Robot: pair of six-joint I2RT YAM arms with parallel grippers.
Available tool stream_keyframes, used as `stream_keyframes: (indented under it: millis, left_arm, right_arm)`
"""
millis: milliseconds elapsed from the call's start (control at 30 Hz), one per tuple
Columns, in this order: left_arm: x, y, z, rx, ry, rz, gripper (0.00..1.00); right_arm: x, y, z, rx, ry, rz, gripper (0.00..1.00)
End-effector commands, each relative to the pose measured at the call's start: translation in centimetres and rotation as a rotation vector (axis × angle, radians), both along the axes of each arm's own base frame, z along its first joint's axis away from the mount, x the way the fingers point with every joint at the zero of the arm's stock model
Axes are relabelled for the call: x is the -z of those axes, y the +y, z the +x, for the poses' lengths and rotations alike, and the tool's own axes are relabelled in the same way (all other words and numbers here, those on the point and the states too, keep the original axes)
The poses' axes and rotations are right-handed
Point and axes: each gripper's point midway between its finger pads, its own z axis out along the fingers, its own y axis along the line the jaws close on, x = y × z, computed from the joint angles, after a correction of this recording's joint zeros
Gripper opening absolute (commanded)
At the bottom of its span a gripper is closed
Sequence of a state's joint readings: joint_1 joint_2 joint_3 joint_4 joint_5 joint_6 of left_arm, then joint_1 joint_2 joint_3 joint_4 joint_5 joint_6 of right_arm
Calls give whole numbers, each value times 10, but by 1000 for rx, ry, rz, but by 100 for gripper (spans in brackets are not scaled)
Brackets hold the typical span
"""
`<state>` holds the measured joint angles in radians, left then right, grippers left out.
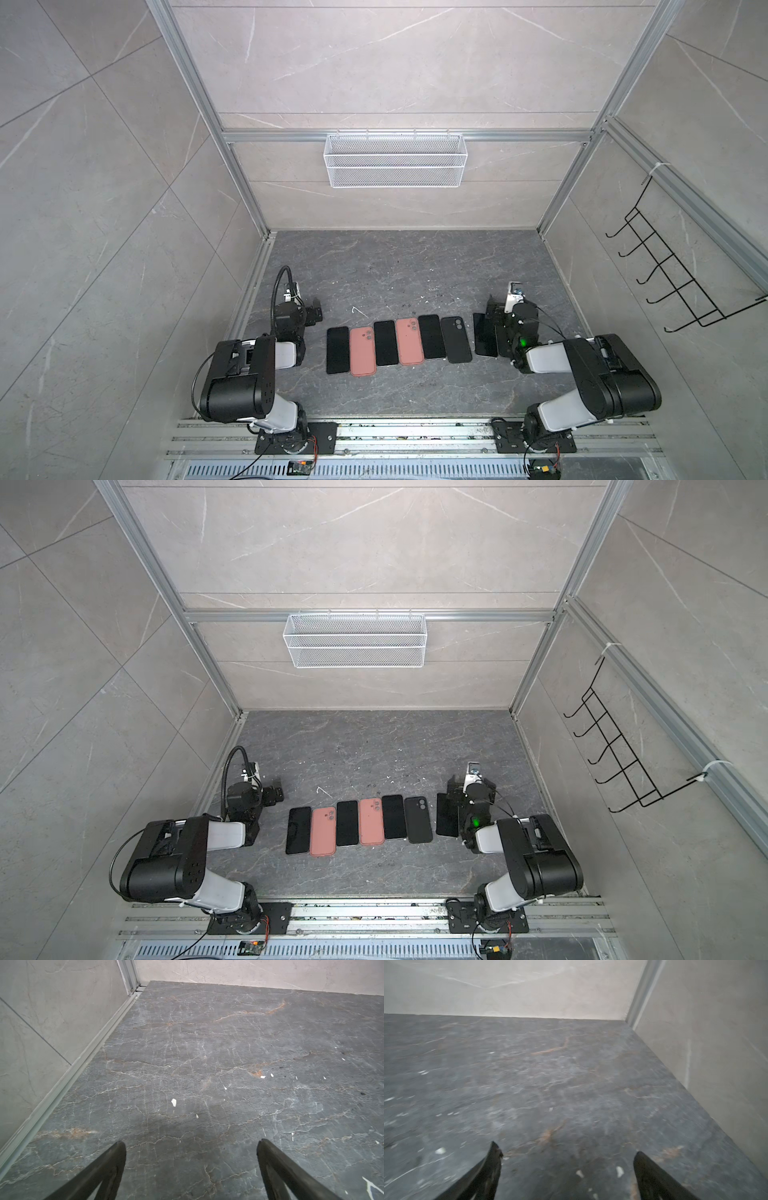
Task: Take the phone out of the phone case
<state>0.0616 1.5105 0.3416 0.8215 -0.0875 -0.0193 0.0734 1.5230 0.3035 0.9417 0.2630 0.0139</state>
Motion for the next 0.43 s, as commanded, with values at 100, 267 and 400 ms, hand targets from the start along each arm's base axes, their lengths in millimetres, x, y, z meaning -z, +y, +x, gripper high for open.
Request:
stream_keyframes:
  millis: [100, 267, 400]
  left_arm:
    - [-16, -2, 10, 17, -48, -13, 100]
    - [-16, -2, 10, 16, -46, -13, 100]
    - [-16, -2, 9, 17, -50, -11, 100]
  right_arm:
    - [-15, 8, 6, 20, -53, 24, 100]
    - [-12, 5, 9, 18, -38, 55, 100]
    - [-14, 6, 8, 10, -43, 41, 100]
